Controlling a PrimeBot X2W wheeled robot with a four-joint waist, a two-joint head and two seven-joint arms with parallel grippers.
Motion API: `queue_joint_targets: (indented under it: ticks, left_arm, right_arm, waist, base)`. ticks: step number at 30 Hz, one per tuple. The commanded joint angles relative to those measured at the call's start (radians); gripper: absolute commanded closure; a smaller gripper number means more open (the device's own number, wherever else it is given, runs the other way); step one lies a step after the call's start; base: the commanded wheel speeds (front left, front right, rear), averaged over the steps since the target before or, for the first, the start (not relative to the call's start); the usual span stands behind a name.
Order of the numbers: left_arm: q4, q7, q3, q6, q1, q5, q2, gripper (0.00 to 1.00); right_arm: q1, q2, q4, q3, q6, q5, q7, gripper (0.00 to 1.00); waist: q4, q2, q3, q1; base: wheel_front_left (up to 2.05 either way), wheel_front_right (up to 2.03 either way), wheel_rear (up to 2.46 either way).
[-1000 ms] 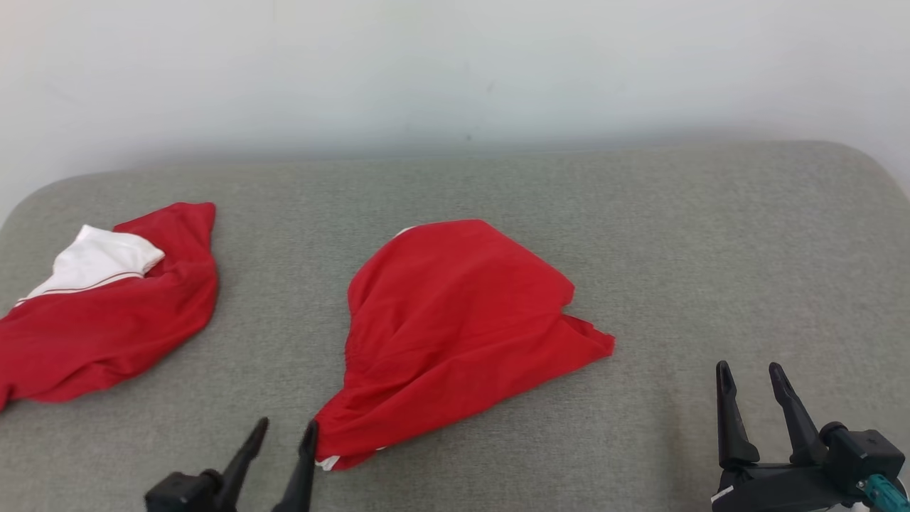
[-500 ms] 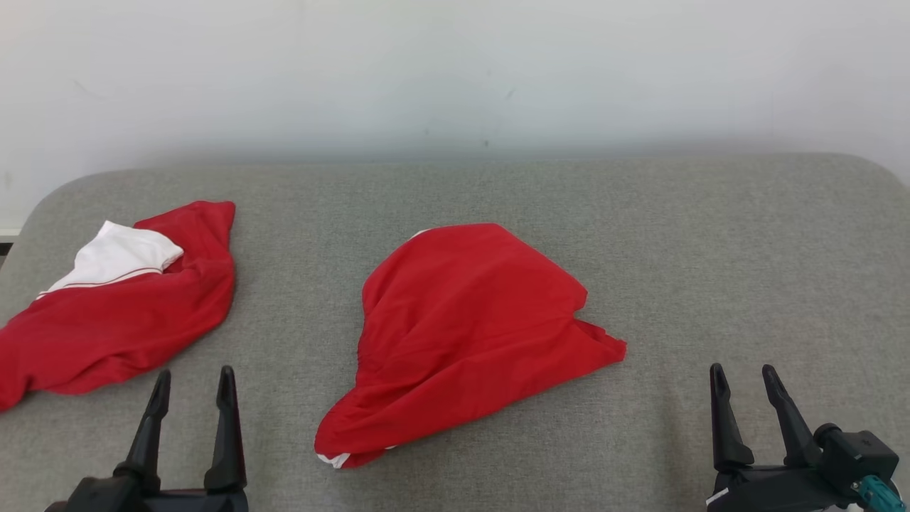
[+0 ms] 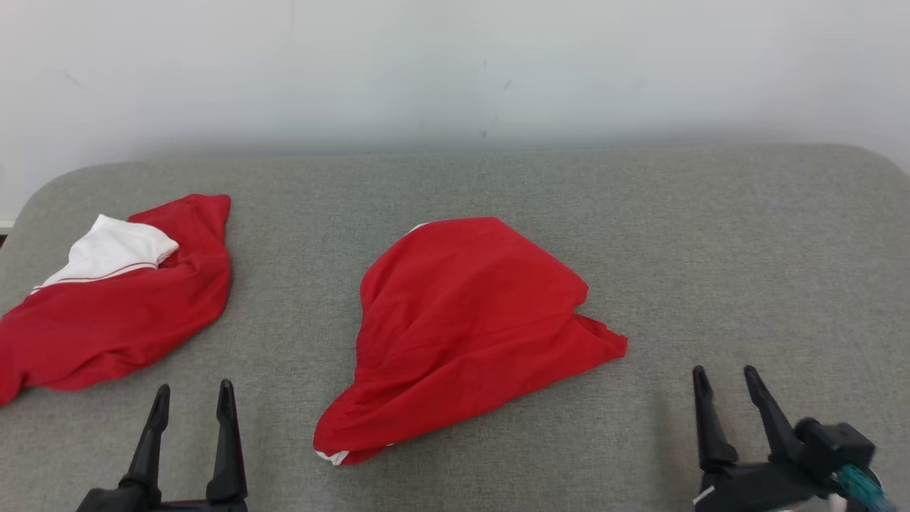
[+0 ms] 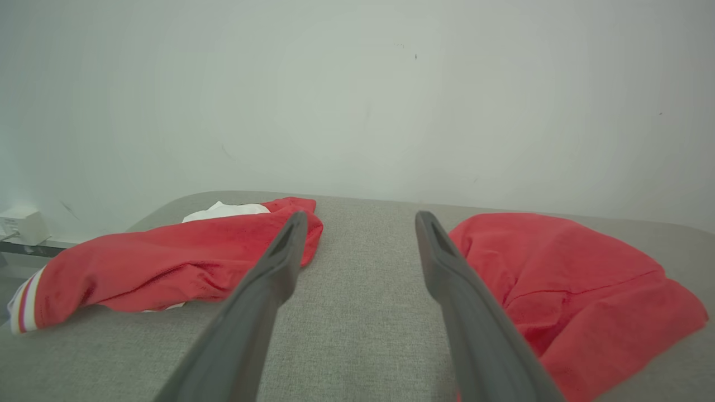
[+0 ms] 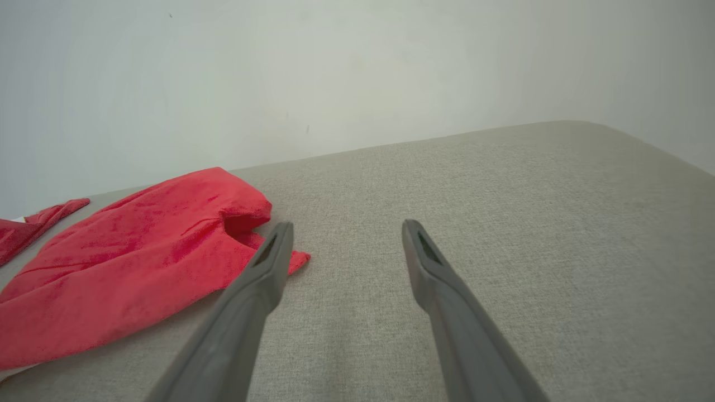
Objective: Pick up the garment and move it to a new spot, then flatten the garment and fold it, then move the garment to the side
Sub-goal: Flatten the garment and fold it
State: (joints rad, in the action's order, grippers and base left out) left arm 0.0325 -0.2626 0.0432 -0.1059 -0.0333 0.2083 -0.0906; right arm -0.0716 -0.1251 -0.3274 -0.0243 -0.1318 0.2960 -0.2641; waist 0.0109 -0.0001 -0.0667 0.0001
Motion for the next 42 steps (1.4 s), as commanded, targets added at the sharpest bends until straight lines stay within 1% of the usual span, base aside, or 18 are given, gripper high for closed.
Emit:
queue_joint_targets:
  ticks: [1,4,5,12,13,14,15,17,21,22,23,24,28,33,36,39,42]
  left_arm:
    - [0.006,-0.003,0.006,-0.007,0.021,-0.016,0.008,0.0]
    - [0.018,-0.003,0.003,-0.015,0.036,-0.025,0.014,0.0]
    - [0.025,-0.003,-0.004,-0.016,0.047,-0.033,0.02,0.0]
    - [0.044,-0.003,-0.041,-0.025,0.079,-0.04,0.033,0.0]
    - [0.046,-0.003,-0.047,-0.025,0.084,-0.039,0.034,0.0]
    - [0.046,-0.003,-0.047,-0.025,0.084,-0.039,0.034,0.0]
    - [0.049,-0.003,-0.053,-0.026,0.086,-0.037,0.035,0.0]
    - [0.05,-0.003,-0.061,-0.023,0.089,-0.033,0.037,0.0]
    - [0.058,-0.003,-0.08,-0.024,0.101,-0.024,0.04,0.0]
    - [0.062,-0.003,-0.084,-0.024,0.102,-0.022,0.04,0.0]
    - [0.064,-0.003,-0.085,-0.024,0.098,-0.022,0.04,0.0]
    - [0.067,-0.003,-0.087,-0.024,0.095,-0.02,0.04,0.0]
    - [0.077,-0.003,-0.078,-0.024,0.067,-0.015,0.04,0.0]
    - [0.081,-0.003,-0.067,-0.024,0.036,-0.009,0.04,0.0]
    - [0.081,-0.003,-0.066,-0.024,0.024,-0.007,0.04,0.0]
    - [0.077,-0.003,-0.063,-0.024,0.014,-0.001,0.04,0.0]
    - [0.076,-0.003,-0.066,-0.024,0.013,0.002,0.04,0.0]
  right_arm:
    - [-0.026,-0.012,-0.014,-0.022,0.002,0.001,-0.001,0.0]
    - [-0.081,-0.036,-0.063,-0.076,0.002,0.008,0.0,0.0]
    - [-0.126,-0.05,-0.103,-0.119,0.002,0.016,0.0,0.0]
    - [-0.276,-0.126,-0.268,-0.312,0.002,0.049,0.002,0.0]
    - [-0.295,-0.139,-0.292,-0.336,0.002,0.056,0.005,0.0]
    - [-0.295,-0.139,-0.292,-0.336,0.002,0.056,0.005,0.0]
    - [-0.314,-0.151,-0.315,-0.367,0.002,0.06,0.009,0.0]
    - [-0.354,-0.167,-0.354,-0.421,0.002,0.08,0.017,0.0]
    - [-0.414,-0.195,-0.434,-0.527,0.002,0.147,0.067,0.0]
    - [-0.425,-0.2,-0.449,-0.553,0.002,0.167,0.083,0.09]
    - [-0.44,-0.202,-0.458,-0.58,0.002,0.19,0.092,0.9]
    - [-0.454,-0.206,-0.463,-0.601,0.002,0.21,0.091,1.0]
    - [-0.465,-0.228,-0.469,-0.668,0.002,0.282,0.058,1.0]
    - [-0.421,-0.259,-0.39,-0.718,0.002,0.351,0.013,1.0]
    - [-0.38,-0.282,-0.302,-0.7,0.002,0.394,0.003,1.0]
    - [-0.323,-0.306,-0.203,-0.668,0.002,0.395,-0.001,1.0]
    - [-0.252,-0.326,-0.103,-0.613,0.002,0.387,-0.001,1.0]
  waist:
    - [0.01,0.0001,-0.007,-0.0001]
    - [0.029,0.0001,-0.017,-0.0001]
    - [0.043,0.0001,-0.024,-0.0001]
    - [0.103,0.0001,-0.051,-0.0001]
    - [0.114,0.0001,-0.054,-0.0001]
    - [0.114,0.0001,-0.054,-0.0001]
    - [0.123,0.0001,-0.056,-0.0001]
    - [0.141,0.0001,-0.059,-0.0001]
    - [0.171,0.0001,-0.063,-0.0001]
    - [0.176,0.0001,-0.062,-0.0001]
    - [0.179,0.0001,-0.061,-0.0001]
    - [0.181,0.0001,-0.059,-0.0001]
    - [0.169,0.0001,-0.03,-0.0001]
    - [0.133,0.0001,0.013,-0.0001]
    - [0.112,0.0001,0.028,-0.0001]
    - [0.093,0.0001,0.033,-0.0001]
    - [0.083,0.0001,0.031,-0.0001]
  base:
    - [0.0,0.0,0.0]
    - [0.0,0.0,0.0]
    - [0.0,0.0,0.0]
    - [0.0,0.0,0.0]
    - [0.0,0.0,0.0]
    - [0.0,0.0,0.0]
    - [0.0,0.0,0.0]
    - [0.0,0.0,0.0]
    - [0.0,0.0,0.0]
    - [0.0,0.0,0.0]
    - [0.0,0.0,0.0]
    - [0.0,0.0,0.0]
    - [0.0,0.0,0.0]
    - [0.0,0.0,0.0]
    - [0.0,0.0,0.0]
    - [0.0,0.0,0.0]
    - [0.0,0.0,0.0]
